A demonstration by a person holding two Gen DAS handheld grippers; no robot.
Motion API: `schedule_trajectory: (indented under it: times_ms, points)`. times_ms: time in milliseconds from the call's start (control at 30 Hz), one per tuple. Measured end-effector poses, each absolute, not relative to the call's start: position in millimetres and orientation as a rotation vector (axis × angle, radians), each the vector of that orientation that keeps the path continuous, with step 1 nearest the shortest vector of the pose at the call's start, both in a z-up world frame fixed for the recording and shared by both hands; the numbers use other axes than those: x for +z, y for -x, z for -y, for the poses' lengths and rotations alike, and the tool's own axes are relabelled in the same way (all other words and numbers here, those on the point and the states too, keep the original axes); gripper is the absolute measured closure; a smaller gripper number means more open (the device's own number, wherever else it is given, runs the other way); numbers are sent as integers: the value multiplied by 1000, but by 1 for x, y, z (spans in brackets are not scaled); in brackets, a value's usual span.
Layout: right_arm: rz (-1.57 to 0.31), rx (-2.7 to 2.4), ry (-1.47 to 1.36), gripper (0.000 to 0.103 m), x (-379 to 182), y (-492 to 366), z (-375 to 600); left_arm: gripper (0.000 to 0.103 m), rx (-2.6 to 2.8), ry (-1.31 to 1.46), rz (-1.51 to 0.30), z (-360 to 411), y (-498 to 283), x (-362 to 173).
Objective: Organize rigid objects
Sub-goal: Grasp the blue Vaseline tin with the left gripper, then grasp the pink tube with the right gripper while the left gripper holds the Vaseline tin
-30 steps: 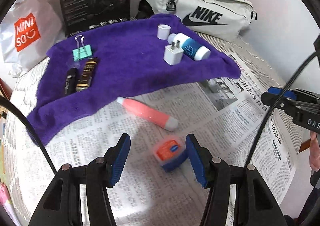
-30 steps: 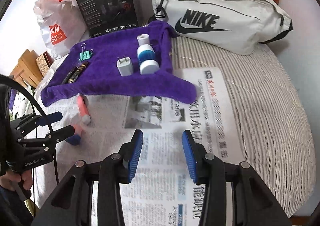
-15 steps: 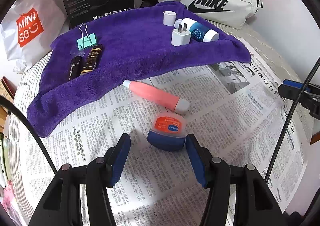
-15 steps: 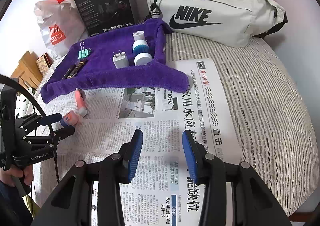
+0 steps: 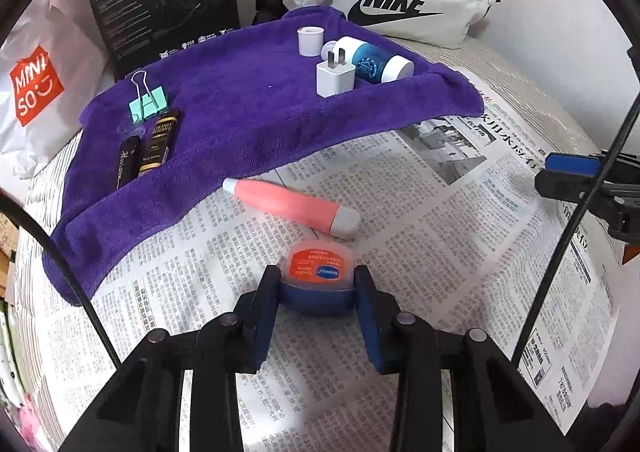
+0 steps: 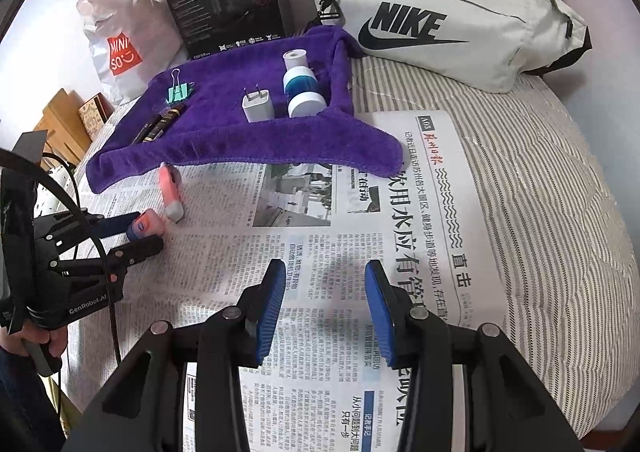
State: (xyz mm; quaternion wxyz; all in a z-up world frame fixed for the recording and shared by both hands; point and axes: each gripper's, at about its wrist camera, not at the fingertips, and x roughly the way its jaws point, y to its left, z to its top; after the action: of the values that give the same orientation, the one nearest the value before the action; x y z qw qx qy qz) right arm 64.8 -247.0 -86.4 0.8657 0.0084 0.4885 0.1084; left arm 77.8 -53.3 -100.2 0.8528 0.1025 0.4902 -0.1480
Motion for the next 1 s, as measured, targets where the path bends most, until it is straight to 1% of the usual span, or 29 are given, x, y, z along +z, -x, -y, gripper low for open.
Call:
schedule_trajectory:
  times_ms: [467, 733, 1000]
  points:
    - [-1042, 276, -11, 62, -94, -68, 232, 68, -310, -225, -1006, 49, -76, -102]
    - [-1025, 365, -17, 62, -93, -75, 201, 68, -219, -188, -1020, 14, -69, -99]
    - [-991, 460, 89, 62, -94, -83, 162, 68, -137, -118, -1027, -27, -67, -101]
